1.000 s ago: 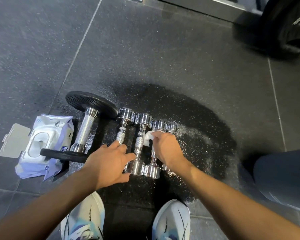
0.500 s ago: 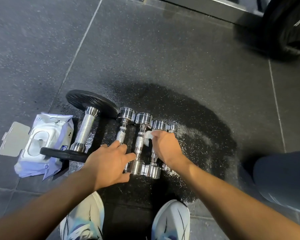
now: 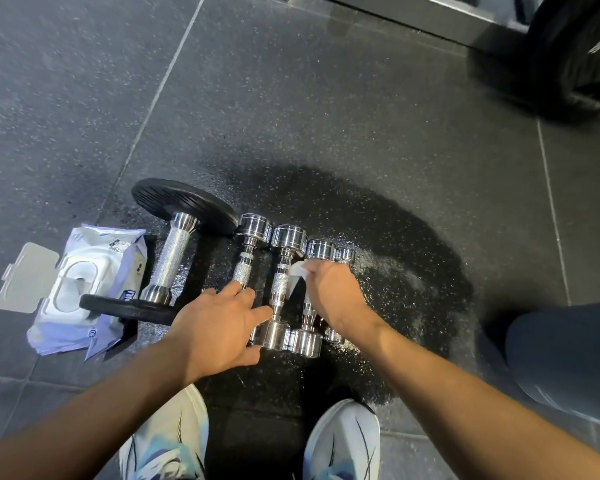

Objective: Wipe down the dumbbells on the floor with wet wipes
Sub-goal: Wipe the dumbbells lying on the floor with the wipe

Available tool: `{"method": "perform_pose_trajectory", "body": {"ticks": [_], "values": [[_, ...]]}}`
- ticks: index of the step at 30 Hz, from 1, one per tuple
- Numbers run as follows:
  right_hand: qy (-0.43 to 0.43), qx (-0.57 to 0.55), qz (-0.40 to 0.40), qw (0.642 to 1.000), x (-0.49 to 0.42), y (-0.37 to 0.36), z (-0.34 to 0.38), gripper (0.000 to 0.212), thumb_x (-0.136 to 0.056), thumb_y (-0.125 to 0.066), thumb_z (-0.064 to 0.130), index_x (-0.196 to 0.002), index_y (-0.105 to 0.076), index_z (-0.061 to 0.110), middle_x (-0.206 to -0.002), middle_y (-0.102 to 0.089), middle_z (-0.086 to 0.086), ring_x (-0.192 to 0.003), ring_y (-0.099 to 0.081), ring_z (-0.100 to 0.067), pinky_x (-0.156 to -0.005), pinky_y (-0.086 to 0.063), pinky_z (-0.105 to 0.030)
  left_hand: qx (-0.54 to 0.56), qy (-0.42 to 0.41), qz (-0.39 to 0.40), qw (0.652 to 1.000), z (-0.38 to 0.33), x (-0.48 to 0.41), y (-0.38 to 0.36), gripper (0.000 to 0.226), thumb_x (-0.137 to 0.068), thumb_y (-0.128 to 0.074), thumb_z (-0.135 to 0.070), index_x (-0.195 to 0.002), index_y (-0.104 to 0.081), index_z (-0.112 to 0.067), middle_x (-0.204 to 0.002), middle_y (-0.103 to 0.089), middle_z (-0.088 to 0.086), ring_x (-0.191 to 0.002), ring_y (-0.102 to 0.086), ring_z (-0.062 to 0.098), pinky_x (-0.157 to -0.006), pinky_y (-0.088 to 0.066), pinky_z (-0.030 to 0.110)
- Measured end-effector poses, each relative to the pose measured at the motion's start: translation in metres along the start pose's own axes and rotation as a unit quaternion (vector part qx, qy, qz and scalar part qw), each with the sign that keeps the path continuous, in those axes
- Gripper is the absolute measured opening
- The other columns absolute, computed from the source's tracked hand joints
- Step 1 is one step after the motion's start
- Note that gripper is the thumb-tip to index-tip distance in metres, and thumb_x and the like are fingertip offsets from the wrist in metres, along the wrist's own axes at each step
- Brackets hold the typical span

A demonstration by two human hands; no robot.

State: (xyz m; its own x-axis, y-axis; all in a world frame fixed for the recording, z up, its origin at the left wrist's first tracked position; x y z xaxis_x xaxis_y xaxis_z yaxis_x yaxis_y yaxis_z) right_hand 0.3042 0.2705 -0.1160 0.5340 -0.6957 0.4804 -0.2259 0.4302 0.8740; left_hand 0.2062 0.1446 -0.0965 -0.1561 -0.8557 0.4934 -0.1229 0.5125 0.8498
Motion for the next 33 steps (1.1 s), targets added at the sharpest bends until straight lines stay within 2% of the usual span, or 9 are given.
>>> {"method": "perform_pose_trajectory", "body": {"ticks": [4,9,13,17,19,22,28,31,33], "values": [[0.07,0.003,0.028,0.997,0.009,-0.017,0.011,0.03,-0.106,-0.041,0.011,-0.129,-0.06,0.007,-0.117,-0.067,-0.01,-0.078,-0.049,-0.02,-0.056,-0.03,-0.017,-0.003,-0.003,-0.002,1.0,0.0,0.0,0.0,0.062,-0.094,-0.045,-0.063,-0.147,-0.034,-0.034,-0.14,-0.045,0.0,-0.127,-0.038,0.02,-0.101,-0.044,0.042],[0.117,-0.016,0.137,0.984,0.021,-0.041,0.021,0.035,-0.103,-0.041,0.007,-0.129,-0.065,0.012,-0.118,-0.07,-0.012,-0.082,-0.07,-0.02,-0.062,-0.054,-0.02,-0.008,-0.004,-0.009,1.0,-0.001,0.0,0.0,0.06,-0.094,-0.044,-0.063,-0.145,-0.036,-0.034,-0.137,-0.047,-0.001,-0.125,-0.039,0.019,-0.098,-0.045,0.041],[0.123,-0.026,0.165,0.978,0.024,-0.03,0.019,0.038,-0.106,-0.042,0.009,-0.137,-0.06,0.023,-0.141,-0.061,-0.005,-0.102,-0.068,-0.022,-0.099,-0.056,-0.038,-0.005,-0.007,-0.009,1.0,-0.001,0.0,0.0,0.06,-0.093,-0.044,-0.064,-0.145,-0.036,-0.034,-0.136,-0.047,-0.001,-0.124,-0.04,0.019,-0.097,-0.045,0.04],[0.151,0.094,0.101,0.979,0.018,0.0,0.017,0.045,-0.106,-0.036,0.006,-0.147,-0.047,0.021,-0.107,-0.064,-0.006,-0.075,-0.059,-0.017,-0.06,-0.051,-0.026,-0.002,-0.007,-0.01,1.0,0.0,0.0,-0.001,0.059,-0.093,-0.044,-0.064,-0.144,-0.038,-0.035,-0.135,-0.048,-0.002,-0.124,-0.04,0.019,-0.097,-0.045,0.04],[0.154,0.145,0.053,0.976,0.013,0.016,0.014,0.048,-0.106,-0.041,0.006,-0.151,-0.039,0.021,-0.12,-0.06,-0.011,-0.094,-0.06,-0.024,-0.068,-0.051,-0.029,-0.003,-0.007,-0.01,1.0,0.0,0.0,-0.001,0.06,-0.093,-0.044,-0.064,-0.145,-0.037,-0.035,-0.136,-0.047,-0.001,-0.125,-0.04,0.019,-0.097,-0.045,0.04],[0.165,0.183,0.071,0.967,0.01,0.019,0.01,0.054,-0.107,-0.037,0.009,-0.159,-0.028,0.023,-0.162,-0.034,-0.015,-0.145,-0.038,-0.037,-0.112,-0.045,-0.046,-0.008,-0.007,-0.011,1.0,0.0,0.0,-0.001,0.061,-0.094,-0.043,-0.064,-0.146,-0.035,-0.035,-0.138,-0.046,0.0,-0.126,-0.039,0.02,-0.098,-0.045,0.041],[0.248,0.211,0.12,0.938,0.027,0.002,0.016,0.043,-0.111,-0.035,0.02,-0.154,-0.036,0.025,-0.126,-0.058,-0.009,-0.119,-0.056,-0.027,-0.099,-0.05,-0.036,-0.011,-0.007,-0.006,1.0,0.0,-0.003,-0.004,0.063,-0.094,-0.044,-0.064,-0.147,-0.034,-0.034,-0.14,-0.045,0.001,-0.127,-0.039,0.022,-0.099,-0.045,0.043],[0.271,0.244,0.13,0.922,0.033,-0.012,0.019,0.04,-0.113,-0.034,0.026,-0.152,-0.039,0.025,-0.146,-0.052,-0.009,-0.145,-0.041,-0.032,-0.122,-0.03,-0.046,-0.015,-0.006,-0.006,1.0,0.001,-0.003,-0.005,0.062,-0.094,-0.044,-0.065,-0.146,-0.035,-0.033,-0.139,-0.046,0.002,-0.125,-0.04,0.022,-0.097,-0.046,0.043],[0.262,0.269,0.103,0.921,0.022,0.001,0.014,0.041,-0.112,-0.033,0.029,-0.153,-0.038,0.026,-0.138,-0.057,-0.007,-0.143,-0.043,-0.033,-0.122,-0.03,-0.045,-0.019,-0.007,-0.01,1.0,0.001,-0.003,-0.006,0.063,-0.093,-0.043,-0.066,-0.146,-0.034,-0.033,-0.138,-0.046,0.002,-0.125,-0.04,0.022,-0.096,-0.046,0.042]]}}
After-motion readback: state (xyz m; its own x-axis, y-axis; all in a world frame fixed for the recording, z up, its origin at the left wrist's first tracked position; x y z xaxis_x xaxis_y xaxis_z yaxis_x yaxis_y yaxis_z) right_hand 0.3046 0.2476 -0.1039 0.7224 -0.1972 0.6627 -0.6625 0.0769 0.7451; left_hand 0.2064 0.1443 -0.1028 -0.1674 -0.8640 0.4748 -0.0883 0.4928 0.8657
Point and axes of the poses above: each hand's wrist, its own x-axis away from the middle knuckle, its own y-axis out of the back of the hand, z = x × y, the point moved 9 cm from there along -x, towards the middle knuckle
